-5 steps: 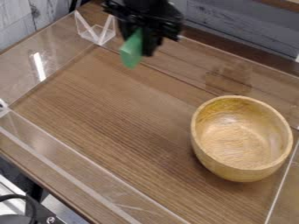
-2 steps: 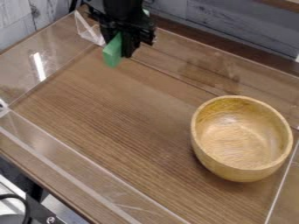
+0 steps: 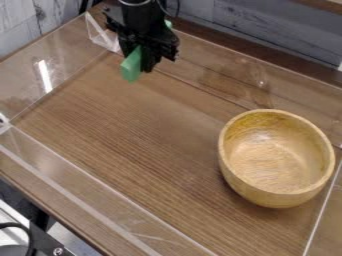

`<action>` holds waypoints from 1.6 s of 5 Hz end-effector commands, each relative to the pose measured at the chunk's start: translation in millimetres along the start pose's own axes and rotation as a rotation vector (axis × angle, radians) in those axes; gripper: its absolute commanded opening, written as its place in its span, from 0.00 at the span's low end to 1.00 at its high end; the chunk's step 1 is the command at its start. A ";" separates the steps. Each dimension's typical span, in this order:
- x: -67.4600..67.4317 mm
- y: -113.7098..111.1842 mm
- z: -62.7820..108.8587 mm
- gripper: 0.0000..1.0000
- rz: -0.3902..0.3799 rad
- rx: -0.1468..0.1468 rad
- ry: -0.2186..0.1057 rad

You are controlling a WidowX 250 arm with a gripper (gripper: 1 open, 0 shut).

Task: Remove the green block from inside the brown bowl and put it on the table

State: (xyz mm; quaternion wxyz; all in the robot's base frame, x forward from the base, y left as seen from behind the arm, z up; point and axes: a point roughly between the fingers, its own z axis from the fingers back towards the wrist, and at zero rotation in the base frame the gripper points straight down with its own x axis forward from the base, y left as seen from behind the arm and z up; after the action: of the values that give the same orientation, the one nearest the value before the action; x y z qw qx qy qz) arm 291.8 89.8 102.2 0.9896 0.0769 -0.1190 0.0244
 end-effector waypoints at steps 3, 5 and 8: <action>13.0 8.6 -4.3 0.00 0.000 0.033 -0.052; 11.2 9.2 -17.6 0.00 -0.006 0.036 -0.044; 10.7 10.7 -40.3 0.00 -0.024 0.038 -0.032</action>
State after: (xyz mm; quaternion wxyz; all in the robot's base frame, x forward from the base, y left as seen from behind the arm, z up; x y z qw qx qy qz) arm 304.9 101.8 54.0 0.9898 0.0892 -0.1107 0.0096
